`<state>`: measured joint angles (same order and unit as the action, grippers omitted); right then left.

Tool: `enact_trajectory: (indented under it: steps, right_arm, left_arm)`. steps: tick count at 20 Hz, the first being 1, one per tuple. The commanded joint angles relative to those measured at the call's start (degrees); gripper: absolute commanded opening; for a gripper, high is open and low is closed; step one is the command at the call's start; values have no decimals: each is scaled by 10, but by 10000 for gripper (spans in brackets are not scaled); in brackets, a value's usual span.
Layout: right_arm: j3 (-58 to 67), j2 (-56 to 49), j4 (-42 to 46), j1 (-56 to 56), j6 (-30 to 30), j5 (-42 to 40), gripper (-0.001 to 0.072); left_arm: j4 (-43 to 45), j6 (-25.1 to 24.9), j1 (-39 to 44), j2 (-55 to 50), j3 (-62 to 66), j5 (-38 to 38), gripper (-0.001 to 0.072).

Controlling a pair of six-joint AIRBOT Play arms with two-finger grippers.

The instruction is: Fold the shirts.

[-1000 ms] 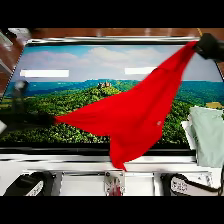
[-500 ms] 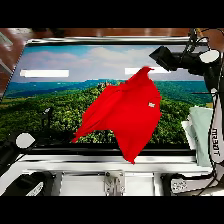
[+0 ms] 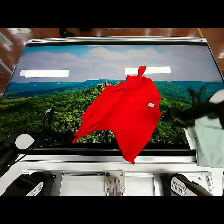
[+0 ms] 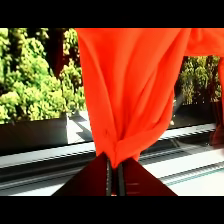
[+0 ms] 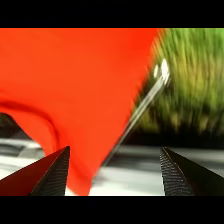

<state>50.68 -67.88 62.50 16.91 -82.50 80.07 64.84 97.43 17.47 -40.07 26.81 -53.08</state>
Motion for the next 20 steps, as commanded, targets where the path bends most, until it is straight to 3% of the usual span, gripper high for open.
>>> enact_trajectory:
  steps: [1, 9, 13, 14, 16, 18, 20]
  right_arm:
    - [-225, 70, -101, 25, -2, -93, 688]
    - [-276, 68, -127, -22, -40, -240, 687]
    - [-276, 5, -176, -86, -36, -291, 686]
    - [-276, -7, -193, -107, -36, -319, 641]
    - [-262, -7, -204, -136, -35, -369, 322]
    - [-227, -3, -198, -139, -30, -385, 61]
    - [-170, 16, -186, -139, 17, -377, 65]
  left_arm:
    - [0, -9, 0, 2, 0, 0, 41]
    - [0, -9, 0, 2, 0, 0, 41]
    - [0, -9, 0, 2, 0, 1, 41]
    - [0, -6, 0, 2, 1, -2, 41]
    - [1, -7, 0, 2, 12, -16, 41]
    - [9, -7, 0, 2, 29, -16, 41]
    - [45, -7, 0, 2, 52, -16, 41]
